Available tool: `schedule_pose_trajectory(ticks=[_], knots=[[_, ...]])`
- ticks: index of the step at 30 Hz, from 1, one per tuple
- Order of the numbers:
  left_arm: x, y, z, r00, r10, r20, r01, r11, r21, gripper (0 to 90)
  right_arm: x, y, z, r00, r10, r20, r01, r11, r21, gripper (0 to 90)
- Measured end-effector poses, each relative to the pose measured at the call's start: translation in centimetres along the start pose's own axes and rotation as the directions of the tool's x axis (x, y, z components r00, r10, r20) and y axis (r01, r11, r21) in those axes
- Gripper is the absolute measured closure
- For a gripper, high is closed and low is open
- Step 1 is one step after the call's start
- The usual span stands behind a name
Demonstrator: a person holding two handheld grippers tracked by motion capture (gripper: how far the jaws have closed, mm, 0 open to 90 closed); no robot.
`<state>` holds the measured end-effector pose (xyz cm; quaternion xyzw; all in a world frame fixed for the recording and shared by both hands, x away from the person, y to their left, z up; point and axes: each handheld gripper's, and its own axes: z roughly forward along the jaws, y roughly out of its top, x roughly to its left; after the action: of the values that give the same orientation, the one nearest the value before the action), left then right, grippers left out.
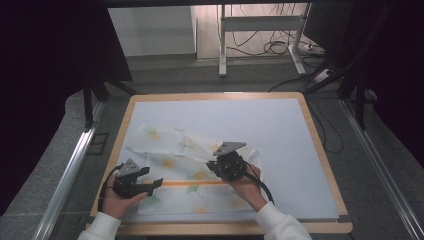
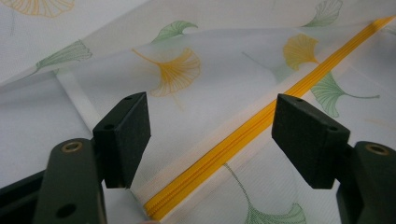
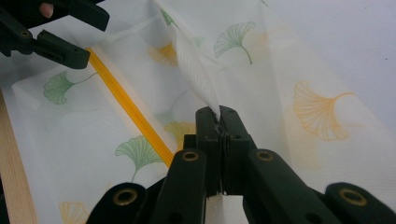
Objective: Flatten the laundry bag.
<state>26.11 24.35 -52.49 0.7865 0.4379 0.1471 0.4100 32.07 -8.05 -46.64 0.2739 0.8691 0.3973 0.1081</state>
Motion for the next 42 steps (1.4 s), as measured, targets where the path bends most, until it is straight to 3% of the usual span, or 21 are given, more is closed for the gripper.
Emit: schedule_pose_trajectory(ticks=[24, 26, 28, 42], knots=[[-0.1, 0.0, 0.3, 0.9999, -0.001, 0.013, 0.001, 0.9997, 0.024, 28.1, -3.0, 0.3, -1.1, 0.9965, 0.062, 0.057, -0.058, 0.997, -0.058, 87.2], [-0.2, 0.1, 0.2, 0.9992, -0.021, 0.035, 0.021, 0.9997, 0.012, 28.1, -3.4, 0.4, -1.3, 0.9955, 0.073, 0.061, -0.069, 0.995, -0.070, 87.3], [-0.3, 0.2, 0.3, 0.9990, -0.034, 0.028, 0.033, 0.9994, 0.004, 28.6, -4.2, 0.4, -1.5, 0.9930, 0.103, 0.057, -0.098, 0.991, -0.089, 87.3], [-0.5, 0.2, 0.5, 0.9992, -0.018, 0.037, 0.018, 0.9997, 0.014, 29.1, -6.6, 0.5, -1.6, 0.9837, 0.154, 0.092, -0.143, 0.983, -0.118, 87.3]])
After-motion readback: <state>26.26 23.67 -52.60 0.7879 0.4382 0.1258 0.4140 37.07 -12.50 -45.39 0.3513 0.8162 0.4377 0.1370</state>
